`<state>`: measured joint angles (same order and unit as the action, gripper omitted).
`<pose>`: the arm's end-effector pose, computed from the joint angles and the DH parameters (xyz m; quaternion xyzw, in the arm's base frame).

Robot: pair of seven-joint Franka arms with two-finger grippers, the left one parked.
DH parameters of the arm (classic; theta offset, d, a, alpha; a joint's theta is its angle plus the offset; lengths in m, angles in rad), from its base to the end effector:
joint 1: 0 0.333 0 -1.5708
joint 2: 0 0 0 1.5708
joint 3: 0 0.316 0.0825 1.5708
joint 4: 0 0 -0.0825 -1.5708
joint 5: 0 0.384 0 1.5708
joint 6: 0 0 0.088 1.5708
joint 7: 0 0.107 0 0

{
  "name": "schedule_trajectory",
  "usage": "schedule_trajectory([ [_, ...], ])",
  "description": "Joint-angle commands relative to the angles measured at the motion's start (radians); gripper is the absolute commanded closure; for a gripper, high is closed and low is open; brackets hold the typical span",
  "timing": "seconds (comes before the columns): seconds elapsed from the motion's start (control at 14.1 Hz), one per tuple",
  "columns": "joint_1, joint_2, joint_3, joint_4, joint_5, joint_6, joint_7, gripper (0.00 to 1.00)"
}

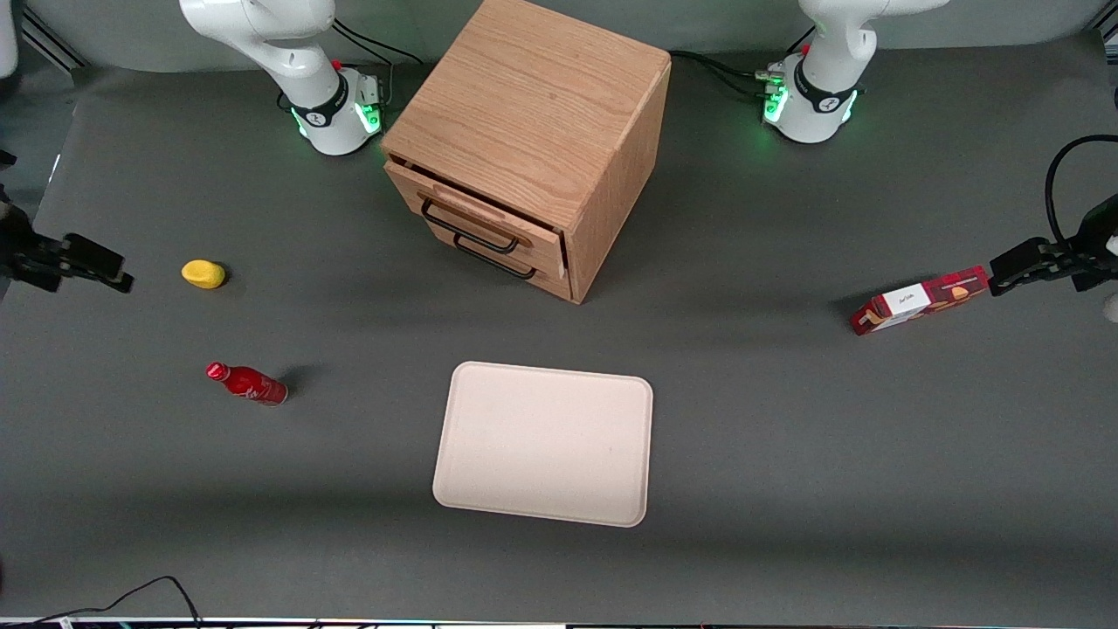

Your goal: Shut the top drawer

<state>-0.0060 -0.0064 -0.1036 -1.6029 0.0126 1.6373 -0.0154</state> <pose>0.5555 -0.0600 0.6188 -0.9986 0.0474 -0.0208 0.0053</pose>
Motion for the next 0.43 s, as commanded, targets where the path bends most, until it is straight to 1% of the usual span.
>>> schedule_trajectory([
  [0.0, 0.021, -0.119, -0.039, -0.136, -0.017, 0.056, 0.042, 0.00],
  [0.21, 0.037, -0.124, -0.041, -0.144, -0.017, 0.056, 0.087, 0.00],
  [0.36, 0.035, -0.116, -0.039, -0.141, -0.017, 0.055, 0.089, 0.00],
])
